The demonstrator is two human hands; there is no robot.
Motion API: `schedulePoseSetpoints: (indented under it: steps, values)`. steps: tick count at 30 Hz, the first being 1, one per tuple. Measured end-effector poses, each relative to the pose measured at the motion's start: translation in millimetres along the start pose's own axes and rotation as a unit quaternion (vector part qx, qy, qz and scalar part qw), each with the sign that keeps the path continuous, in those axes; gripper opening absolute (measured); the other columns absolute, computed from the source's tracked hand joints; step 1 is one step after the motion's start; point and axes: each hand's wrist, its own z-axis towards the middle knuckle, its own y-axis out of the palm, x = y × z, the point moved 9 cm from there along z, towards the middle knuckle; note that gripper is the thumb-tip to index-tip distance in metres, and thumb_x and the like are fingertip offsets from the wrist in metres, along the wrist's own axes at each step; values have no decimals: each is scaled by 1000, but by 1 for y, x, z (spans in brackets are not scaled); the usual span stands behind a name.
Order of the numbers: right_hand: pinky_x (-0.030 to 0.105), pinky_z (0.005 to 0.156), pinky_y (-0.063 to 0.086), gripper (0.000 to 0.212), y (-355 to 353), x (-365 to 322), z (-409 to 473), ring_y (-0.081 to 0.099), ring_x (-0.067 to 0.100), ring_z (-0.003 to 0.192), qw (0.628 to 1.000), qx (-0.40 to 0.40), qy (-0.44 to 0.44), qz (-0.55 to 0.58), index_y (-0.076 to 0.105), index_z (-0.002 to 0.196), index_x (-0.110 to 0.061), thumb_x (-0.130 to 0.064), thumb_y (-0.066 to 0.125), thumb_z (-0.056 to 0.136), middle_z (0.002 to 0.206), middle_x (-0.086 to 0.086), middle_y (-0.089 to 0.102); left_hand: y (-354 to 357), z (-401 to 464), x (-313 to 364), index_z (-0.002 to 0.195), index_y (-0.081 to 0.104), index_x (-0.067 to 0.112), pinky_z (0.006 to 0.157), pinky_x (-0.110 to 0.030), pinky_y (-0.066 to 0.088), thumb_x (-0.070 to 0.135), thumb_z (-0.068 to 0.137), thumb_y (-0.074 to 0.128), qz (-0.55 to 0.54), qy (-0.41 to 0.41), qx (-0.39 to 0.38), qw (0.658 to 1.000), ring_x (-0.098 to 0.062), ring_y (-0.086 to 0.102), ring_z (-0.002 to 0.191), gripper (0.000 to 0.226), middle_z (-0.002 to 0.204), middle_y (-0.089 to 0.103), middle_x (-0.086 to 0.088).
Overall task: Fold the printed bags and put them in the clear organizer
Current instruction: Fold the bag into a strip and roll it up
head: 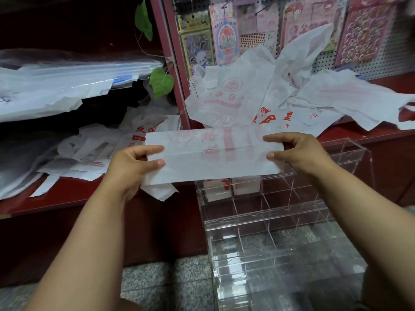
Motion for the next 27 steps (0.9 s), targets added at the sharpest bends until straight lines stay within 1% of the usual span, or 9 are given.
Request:
schedulePoseSetpoints:
  steps: [4,6,10,13,15,17,20,24,27]
  values:
    - [-2,60,38,30,0,-2,4,55,-9,70,993,20,-39,-106,72,101,-20,-8,80,75,86,-12,63,-3,-1,6,92,75,25,71,-26,55,5,74,81,70,27,9,997,-16,64,77,28,84,65,-3]
    - [3,55,37,18,2,-6,6,54,-5,62,984,30,-71,-163,73,94,-16,-10,78,77,80,-8,63,-5,0,11,84,73,30,70,-34,50,13,75,82,137,57,22,989,-20,58,72,20,76,60,-5]
    - [17,65,39,6,2,-13,6,51,5,73,968,57,-106,-220,73,86,-11,-13,74,80,83,-10,54,-1,0,20,74,69,27,78,-39,50,20,81,78,241,107,24,964,-23,59,85,13,101,60,-5]
    - [13,69,43,4,-6,-11,8,55,11,84,987,68,-82,-119,68,86,-15,-15,71,84,98,-1,60,-2,-1,19,73,66,22,96,-33,40,19,85,74,260,101,8,960,-12,49,106,14,119,51,7]
    - [26,72,52,3,-4,-6,7,62,17,82,997,57,-46,-18,69,88,-13,-16,67,87,98,9,68,1,-1,10,73,63,18,93,-35,41,17,87,71,233,69,-29,970,-10,52,107,16,115,58,12]
    - [44,87,53,14,-4,-9,5,66,28,90,997,62,-40,39,69,95,-3,-15,63,90,101,18,70,9,-4,1,69,58,18,69,-31,45,11,84,70,175,33,-81,981,-15,59,85,21,88,67,6]
    - [48,94,50,18,1,-16,2,68,32,97,994,54,-34,93,68,100,2,-13,61,92,102,20,71,33,-15,-8,70,61,20,55,-27,42,13,66,68,122,-6,-170,978,-19,56,64,10,65,62,1]
    - [47,95,51,15,9,-17,2,68,31,98,996,19,-13,85,71,99,-2,-12,63,90,101,13,73,83,-38,-22,105,68,12,66,-31,54,18,72,72,52,-68,-303,949,-23,68,78,34,93,73,-10]
    - [38,84,56,11,17,-19,1,70,24,84,999,-14,-12,47,71,94,-2,-9,65,88,98,15,72,121,-61,-23,114,67,9,65,-28,56,15,88,70,36,-84,-355,930,-21,69,77,26,100,73,-15]
